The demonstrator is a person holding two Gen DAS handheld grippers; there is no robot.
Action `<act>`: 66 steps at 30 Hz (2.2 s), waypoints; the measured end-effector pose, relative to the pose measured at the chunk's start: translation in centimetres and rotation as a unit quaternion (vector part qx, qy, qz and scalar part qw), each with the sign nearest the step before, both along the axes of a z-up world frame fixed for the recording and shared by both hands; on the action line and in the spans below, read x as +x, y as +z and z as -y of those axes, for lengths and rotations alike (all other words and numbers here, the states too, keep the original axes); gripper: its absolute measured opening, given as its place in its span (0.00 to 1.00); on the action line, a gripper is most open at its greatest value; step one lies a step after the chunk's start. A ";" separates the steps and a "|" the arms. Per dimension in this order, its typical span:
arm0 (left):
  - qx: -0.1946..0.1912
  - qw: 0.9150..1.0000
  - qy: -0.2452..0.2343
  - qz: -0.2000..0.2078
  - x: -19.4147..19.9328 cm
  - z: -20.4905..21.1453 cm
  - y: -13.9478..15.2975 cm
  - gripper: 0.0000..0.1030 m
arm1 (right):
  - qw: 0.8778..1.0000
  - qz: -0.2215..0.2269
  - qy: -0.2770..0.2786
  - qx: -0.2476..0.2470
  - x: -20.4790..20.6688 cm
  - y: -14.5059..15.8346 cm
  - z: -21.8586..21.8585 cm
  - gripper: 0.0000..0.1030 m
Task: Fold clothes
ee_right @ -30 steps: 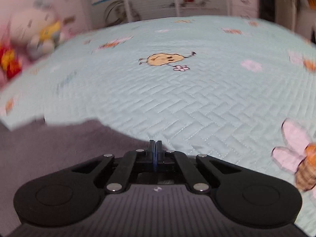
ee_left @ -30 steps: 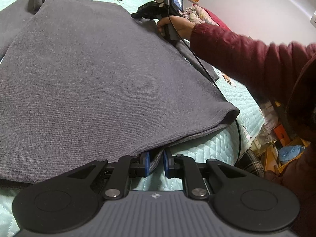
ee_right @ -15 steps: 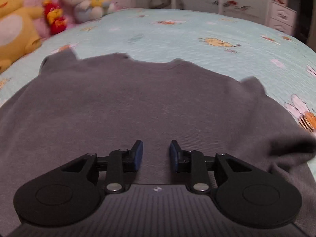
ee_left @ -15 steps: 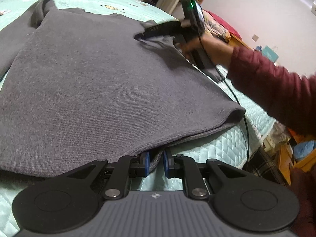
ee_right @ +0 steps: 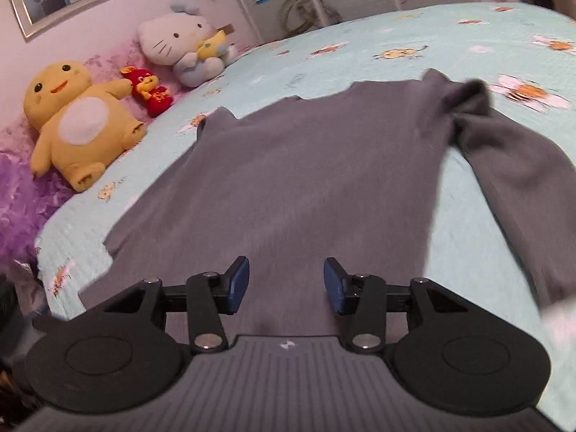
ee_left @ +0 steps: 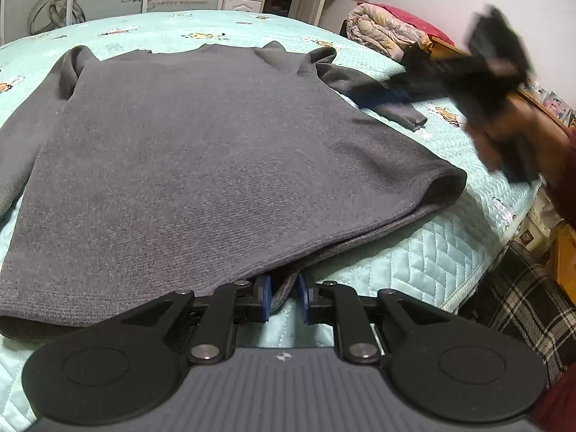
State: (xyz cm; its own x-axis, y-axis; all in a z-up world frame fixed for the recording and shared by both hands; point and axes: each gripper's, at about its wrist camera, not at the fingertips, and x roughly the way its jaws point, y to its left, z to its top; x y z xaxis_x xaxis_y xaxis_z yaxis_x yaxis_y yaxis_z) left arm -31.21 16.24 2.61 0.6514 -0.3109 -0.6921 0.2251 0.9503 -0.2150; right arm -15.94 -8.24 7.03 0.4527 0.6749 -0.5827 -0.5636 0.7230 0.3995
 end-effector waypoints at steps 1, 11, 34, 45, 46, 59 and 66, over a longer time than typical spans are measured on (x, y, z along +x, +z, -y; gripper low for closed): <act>0.003 1.000 0.000 -0.001 0.0 0.1 0.0 0.17 | 1.000 0.001 -0.021 0.014 -0.9 -0.1 0.9 0.45; 0.045 0.999 -0.005 -0.010 0.3 1.3 0.4 0.18 | 0.991 -0.008 -0.128 0.048 -5.9 -1.5 7.7 0.49; 0.170 0.975 -0.140 0.039 -2.5 11.7 4.2 0.35 | 0.986 0.117 -0.082 -0.081 -12.7 -3.3 4.9 0.41; 0.211 0.974 -0.077 0.012 -3.4 8.7 1.7 0.36 | 0.962 0.214 0.070 -0.154 -15.7 -2.3 1.7 0.41; 0.217 0.974 -0.063 0.008 -3.7 7.8 1.6 0.36 | 0.959 0.219 0.078 -0.165 -15.7 -2.5 1.4 0.41; 0.265 0.964 0.006 0.008 -4.4 1.8 1.2 0.50 | 0.920 0.258 0.141 -0.260 -15.1 -4.6 -2.3 0.53; 0.234 0.972 0.025 -0.018 -3.2 -0.5 1.5 0.58 | 0.917 0.261 0.133 -0.270 -15.2 -4.9 -2.8 0.59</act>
